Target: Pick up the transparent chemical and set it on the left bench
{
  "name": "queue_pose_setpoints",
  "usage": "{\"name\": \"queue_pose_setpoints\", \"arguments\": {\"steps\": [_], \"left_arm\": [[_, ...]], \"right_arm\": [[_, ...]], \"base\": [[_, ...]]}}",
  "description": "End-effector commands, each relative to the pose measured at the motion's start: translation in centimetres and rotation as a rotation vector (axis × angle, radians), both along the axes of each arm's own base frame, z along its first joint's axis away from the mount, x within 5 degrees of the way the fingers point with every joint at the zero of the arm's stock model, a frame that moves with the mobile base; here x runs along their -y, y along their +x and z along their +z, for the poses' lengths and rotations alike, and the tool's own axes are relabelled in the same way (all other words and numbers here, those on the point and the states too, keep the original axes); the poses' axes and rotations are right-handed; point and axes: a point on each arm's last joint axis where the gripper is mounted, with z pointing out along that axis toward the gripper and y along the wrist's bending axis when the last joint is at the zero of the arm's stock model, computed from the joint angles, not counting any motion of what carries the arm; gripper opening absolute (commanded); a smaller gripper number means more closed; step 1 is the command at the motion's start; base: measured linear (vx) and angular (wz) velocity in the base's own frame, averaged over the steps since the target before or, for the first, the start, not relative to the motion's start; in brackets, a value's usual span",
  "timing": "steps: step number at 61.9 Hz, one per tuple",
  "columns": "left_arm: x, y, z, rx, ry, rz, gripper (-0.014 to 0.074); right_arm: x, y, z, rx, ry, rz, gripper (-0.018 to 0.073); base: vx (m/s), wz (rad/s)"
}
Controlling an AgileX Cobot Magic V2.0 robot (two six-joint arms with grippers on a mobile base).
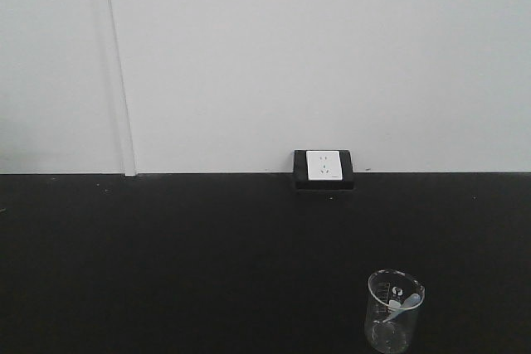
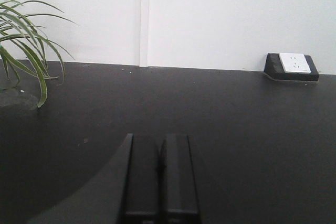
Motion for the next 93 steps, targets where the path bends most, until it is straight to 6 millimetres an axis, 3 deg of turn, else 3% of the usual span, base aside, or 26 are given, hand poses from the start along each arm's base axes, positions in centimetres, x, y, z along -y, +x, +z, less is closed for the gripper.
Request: {"name": "queue_pose_setpoints", "arguments": {"steps": [1, 52, 62, 73, 81, 93], "left_arm": [[0.0, -0.1, 0.3, 0.081, -0.014, -0.001, -0.0003], [0.0, -0.1, 0.3, 0.081, -0.014, -0.001, -0.0003], [0.0, -0.1, 0.3, 0.081, -0.014, -0.001, -0.0003], [0.0, -0.1, 0.3, 0.081, -0.014, -0.001, -0.0003], [0.0, -0.1, 0.3, 0.081, -0.014, -0.001, -0.0003], [0.0, -0.1, 0.3, 0.081, -0.014, -0.001, -0.0003]], "right_arm": [[0.0, 0.0, 0.6, 0.091, -0.003, -0.003, -0.0008], [0.0, 0.0, 0.7, 0.093, -0.004, -0.003, -0.0008], [0.0, 0.0, 1.4, 0.173, 0.0, -0.002, -0.0008], [0.0, -0.2, 2.9, 0.325, 0.006, 0.002, -0.0007], [0.0, -0.2, 4.2, 0.345, 0.014, 0.002, -0.0007], [-0.1, 1.3, 8.9, 0.314, 0.023, 0.005, -0.0004]], "base": [[0.0, 0.0], [0.0, 0.0], [0.0, 0.0], [0.0, 0.0], [0.0, 0.0], [0.0, 0.0]]}}
